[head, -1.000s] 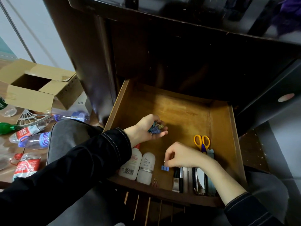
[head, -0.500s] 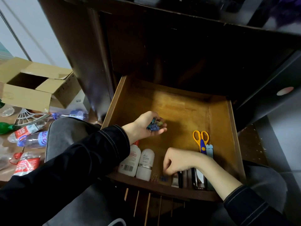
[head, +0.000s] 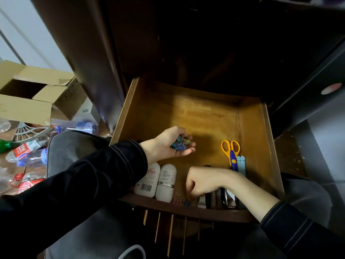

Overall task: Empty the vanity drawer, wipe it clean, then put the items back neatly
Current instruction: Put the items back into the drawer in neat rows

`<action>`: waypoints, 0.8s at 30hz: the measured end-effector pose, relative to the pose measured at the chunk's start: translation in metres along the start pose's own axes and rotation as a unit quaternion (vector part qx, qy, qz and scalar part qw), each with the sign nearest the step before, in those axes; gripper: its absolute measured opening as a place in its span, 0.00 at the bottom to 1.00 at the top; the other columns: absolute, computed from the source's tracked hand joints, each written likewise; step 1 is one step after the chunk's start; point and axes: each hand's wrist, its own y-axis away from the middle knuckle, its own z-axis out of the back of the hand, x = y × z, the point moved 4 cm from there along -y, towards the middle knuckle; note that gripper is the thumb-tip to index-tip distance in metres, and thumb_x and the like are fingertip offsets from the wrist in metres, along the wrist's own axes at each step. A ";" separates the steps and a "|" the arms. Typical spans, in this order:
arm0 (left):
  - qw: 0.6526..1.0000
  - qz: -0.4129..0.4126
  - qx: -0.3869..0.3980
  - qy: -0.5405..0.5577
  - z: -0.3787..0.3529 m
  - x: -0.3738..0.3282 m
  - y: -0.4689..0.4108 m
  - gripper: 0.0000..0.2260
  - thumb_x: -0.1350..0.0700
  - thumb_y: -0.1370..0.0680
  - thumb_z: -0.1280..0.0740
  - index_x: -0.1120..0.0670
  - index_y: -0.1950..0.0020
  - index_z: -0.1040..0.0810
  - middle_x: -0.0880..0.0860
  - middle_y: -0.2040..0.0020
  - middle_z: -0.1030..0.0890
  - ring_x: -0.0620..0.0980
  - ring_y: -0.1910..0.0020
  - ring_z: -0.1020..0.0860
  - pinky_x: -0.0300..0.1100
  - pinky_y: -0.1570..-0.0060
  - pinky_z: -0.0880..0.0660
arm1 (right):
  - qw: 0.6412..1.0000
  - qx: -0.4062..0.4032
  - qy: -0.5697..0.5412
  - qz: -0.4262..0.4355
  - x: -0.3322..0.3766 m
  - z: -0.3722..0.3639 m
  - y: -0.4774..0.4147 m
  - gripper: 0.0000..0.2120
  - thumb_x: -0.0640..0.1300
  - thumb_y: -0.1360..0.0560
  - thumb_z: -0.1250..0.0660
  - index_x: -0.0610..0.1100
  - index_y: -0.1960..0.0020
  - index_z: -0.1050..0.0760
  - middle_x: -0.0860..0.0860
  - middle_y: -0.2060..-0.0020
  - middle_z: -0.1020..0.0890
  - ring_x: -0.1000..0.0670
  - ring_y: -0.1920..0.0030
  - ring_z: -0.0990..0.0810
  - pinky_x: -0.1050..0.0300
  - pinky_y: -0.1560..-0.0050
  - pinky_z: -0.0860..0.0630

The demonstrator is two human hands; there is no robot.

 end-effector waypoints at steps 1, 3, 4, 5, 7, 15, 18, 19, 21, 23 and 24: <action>1.000 0.000 0.005 -0.002 -0.001 0.000 0.000 0.06 0.59 0.20 0.39 0.59 0.49 0.24 0.60 0.52 0.19 0.54 0.61 0.17 0.39 0.71 0.21 | 1.000 0.001 0.000 0.000 0.000 0.000 0.000 0.17 0.38 0.24 0.31 0.50 0.70 0.26 0.54 0.75 0.27 0.55 0.74 0.32 0.63 0.69 0.35; 1.000 0.000 0.007 0.000 -0.001 -0.001 0.000 0.06 0.60 0.20 0.40 0.59 0.48 0.24 0.60 0.52 0.19 0.54 0.61 0.17 0.39 0.72 0.21 | 1.000 0.002 -0.005 -0.003 -0.002 0.001 0.003 0.19 0.41 0.23 0.30 0.51 0.72 0.26 0.55 0.77 0.28 0.56 0.75 0.33 0.64 0.71 0.36; 1.000 0.000 0.006 0.004 0.000 -0.002 0.000 0.07 0.60 0.20 0.40 0.59 0.48 0.24 0.60 0.52 0.19 0.54 0.61 0.17 0.39 0.72 0.21 | 1.000 -0.002 -0.016 -0.005 -0.003 0.003 0.005 0.18 0.42 0.23 0.30 0.51 0.71 0.24 0.55 0.76 0.27 0.56 0.74 0.32 0.63 0.69 0.34; 1.000 -0.002 0.006 0.008 0.000 -0.004 0.000 0.07 0.60 0.20 0.40 0.60 0.47 0.24 0.60 0.52 0.19 0.54 0.61 0.17 0.39 0.72 0.21 | 0.999 -0.009 -0.032 -0.008 -0.005 0.005 0.007 0.14 0.43 0.23 0.30 0.49 0.68 0.21 0.54 0.74 0.24 0.56 0.72 0.30 0.60 0.67 0.32; 1.000 -0.008 0.002 0.017 0.002 -0.007 0.001 0.07 0.60 0.20 0.40 0.60 0.46 0.24 0.60 0.52 0.19 0.53 0.62 0.18 0.39 0.73 0.21 | 0.998 -0.031 -0.061 -0.014 -0.007 0.009 0.009 0.08 0.44 0.23 0.30 0.42 0.58 0.16 0.51 0.70 0.20 0.54 0.69 0.26 0.57 0.64 0.29; 0.998 -0.021 -0.041 0.030 0.011 -0.015 0.003 0.06 0.60 0.19 0.40 0.60 0.48 0.24 0.59 0.54 0.18 0.53 0.65 0.17 0.40 0.73 0.22 | 0.998 -0.066 0.001 0.004 0.013 -0.001 -0.001 0.11 0.53 0.24 0.28 0.48 0.62 0.21 0.60 0.78 0.27 0.58 0.75 0.30 0.56 0.69 0.36; 0.998 -0.023 -0.051 0.028 0.012 -0.013 0.001 0.06 0.60 0.20 0.39 0.60 0.48 0.23 0.60 0.53 0.18 0.53 0.64 0.17 0.40 0.72 0.21 | 0.997 -0.071 0.021 0.001 0.014 -0.002 -0.003 0.09 0.51 0.24 0.28 0.47 0.61 0.19 0.58 0.77 0.26 0.59 0.74 0.29 0.58 0.71 0.36; 0.998 -0.023 -0.050 0.030 0.011 -0.013 0.001 0.06 0.60 0.20 0.39 0.60 0.48 0.23 0.60 0.53 0.18 0.53 0.63 0.17 0.40 0.72 0.21 | 0.997 -0.071 0.027 -0.001 0.013 -0.003 -0.004 0.08 0.49 0.24 0.29 0.47 0.60 0.18 0.57 0.76 0.26 0.58 0.74 0.29 0.58 0.70 0.35; 0.998 -0.023 -0.042 0.033 0.011 -0.013 0.000 0.07 0.60 0.20 0.40 0.60 0.48 0.24 0.60 0.53 0.18 0.53 0.64 0.17 0.40 0.71 0.21 | 0.997 -0.066 0.039 -0.006 0.011 -0.005 -0.005 0.07 0.47 0.24 0.29 0.46 0.60 0.18 0.55 0.73 0.25 0.56 0.72 0.29 0.58 0.69 0.34; 0.999 -0.022 -0.034 0.031 0.010 -0.012 0.000 0.07 0.60 0.20 0.40 0.60 0.48 0.24 0.60 0.54 0.18 0.53 0.64 0.17 0.40 0.71 0.21 | 0.997 -0.060 0.050 -0.008 0.009 -0.006 -0.006 0.07 0.45 0.25 0.30 0.48 0.62 0.20 0.54 0.72 0.25 0.56 0.72 0.30 0.58 0.69 0.34; 0.999 -0.022 -0.029 0.032 0.010 -0.012 0.000 0.07 0.60 0.20 0.40 0.60 0.48 0.24 0.60 0.53 0.18 0.53 0.64 0.17 0.40 0.71 0.21 | 0.997 -0.060 0.053 -0.008 0.008 -0.006 -0.007 0.08 0.45 0.25 0.30 0.49 0.63 0.21 0.55 0.72 0.25 0.56 0.72 0.29 0.58 0.69 0.34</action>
